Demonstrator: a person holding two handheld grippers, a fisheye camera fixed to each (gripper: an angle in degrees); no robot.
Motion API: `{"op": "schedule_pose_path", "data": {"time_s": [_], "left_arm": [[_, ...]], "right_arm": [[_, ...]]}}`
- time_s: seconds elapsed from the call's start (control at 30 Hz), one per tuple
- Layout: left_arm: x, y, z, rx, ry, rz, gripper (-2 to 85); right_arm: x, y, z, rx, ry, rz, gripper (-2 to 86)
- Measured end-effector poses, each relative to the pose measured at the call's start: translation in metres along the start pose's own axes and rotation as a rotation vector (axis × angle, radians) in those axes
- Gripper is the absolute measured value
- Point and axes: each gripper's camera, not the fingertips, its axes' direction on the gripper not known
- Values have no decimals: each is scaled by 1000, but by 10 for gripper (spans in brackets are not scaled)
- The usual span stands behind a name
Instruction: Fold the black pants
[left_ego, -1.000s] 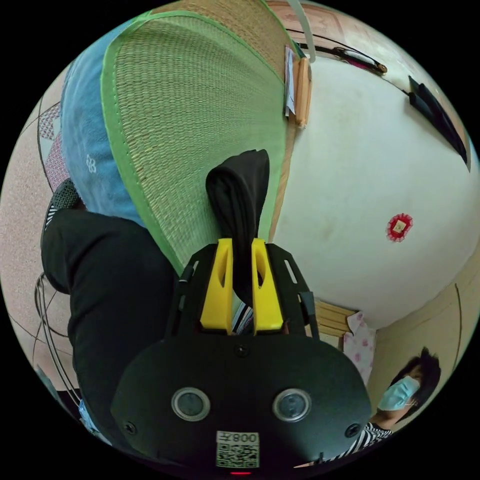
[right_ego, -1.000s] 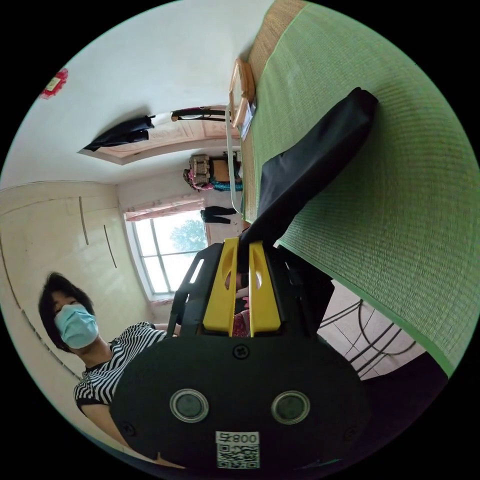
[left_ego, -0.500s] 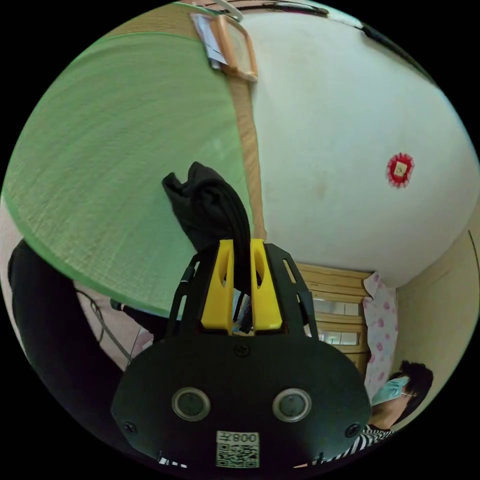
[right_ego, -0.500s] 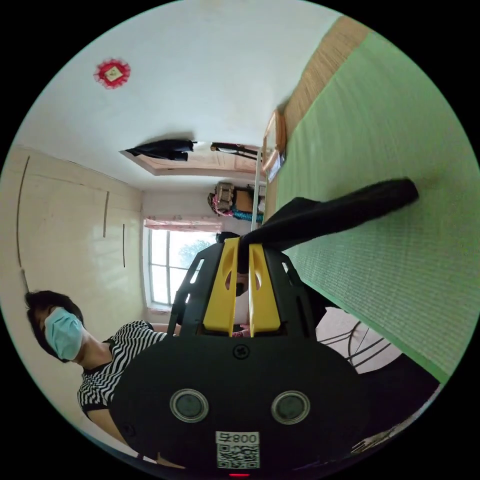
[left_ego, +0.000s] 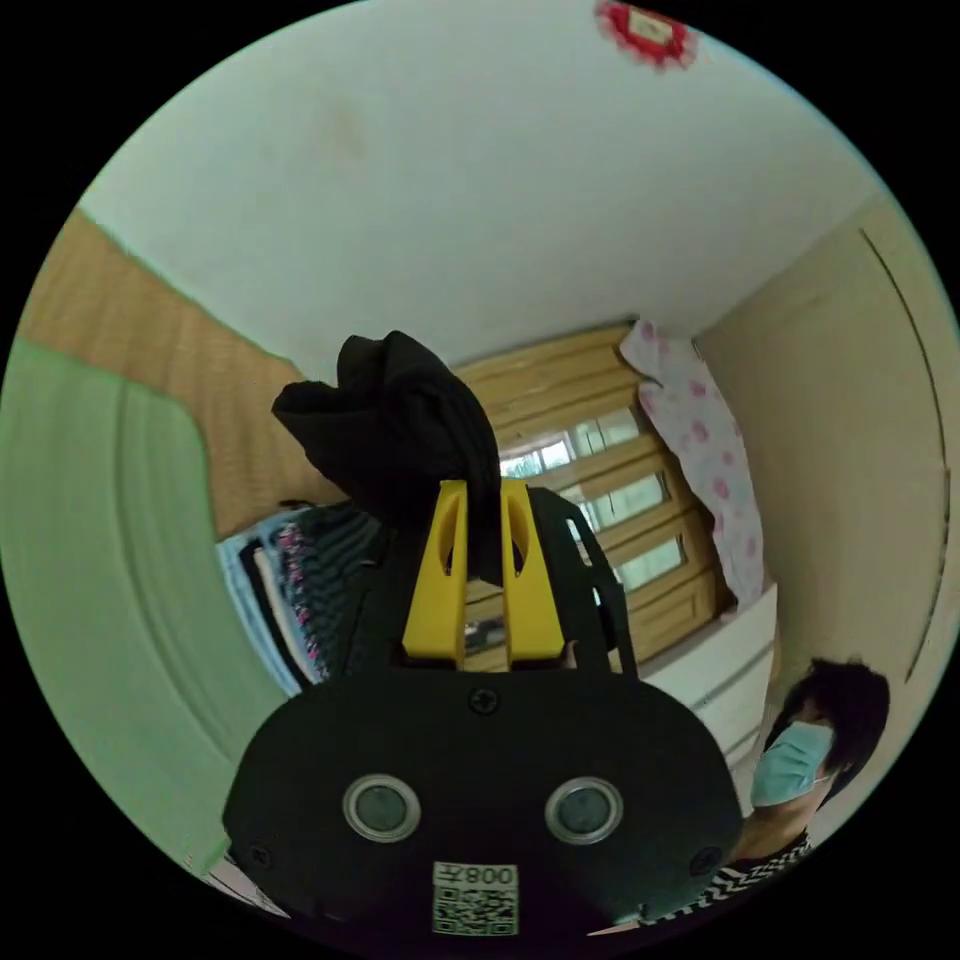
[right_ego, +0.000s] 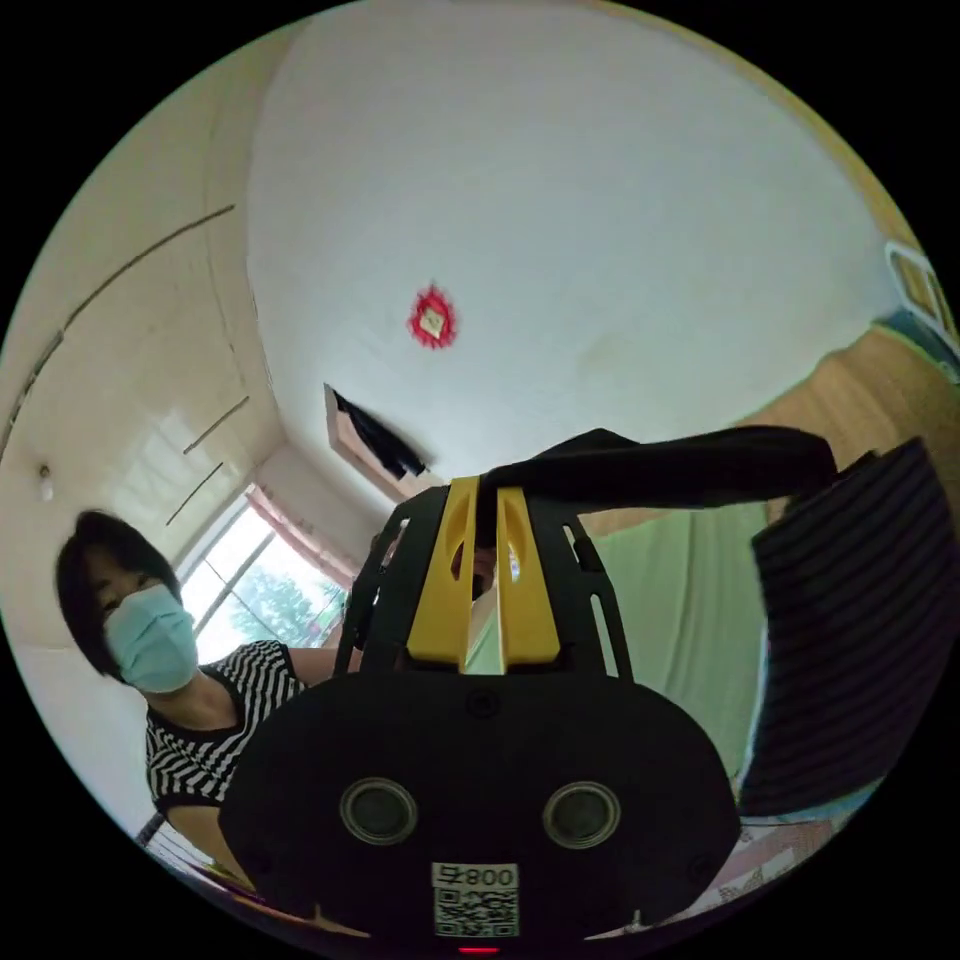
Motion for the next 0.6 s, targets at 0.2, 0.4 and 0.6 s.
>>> {"op": "schedule_pose_path", "data": {"time_s": [0.2,0.4,0.6], "left_arm": [[-159,64,202,-356,-88,92,62],[-393,178,277,-614,-252,-76,62],[-519,237,288,-645,-241,-14,63]], "right_arm": [[28,83,-128,218,121,115,15],[117,230,-139,169,182,533,19],[124,297,-117,277,21,572,19]]}}
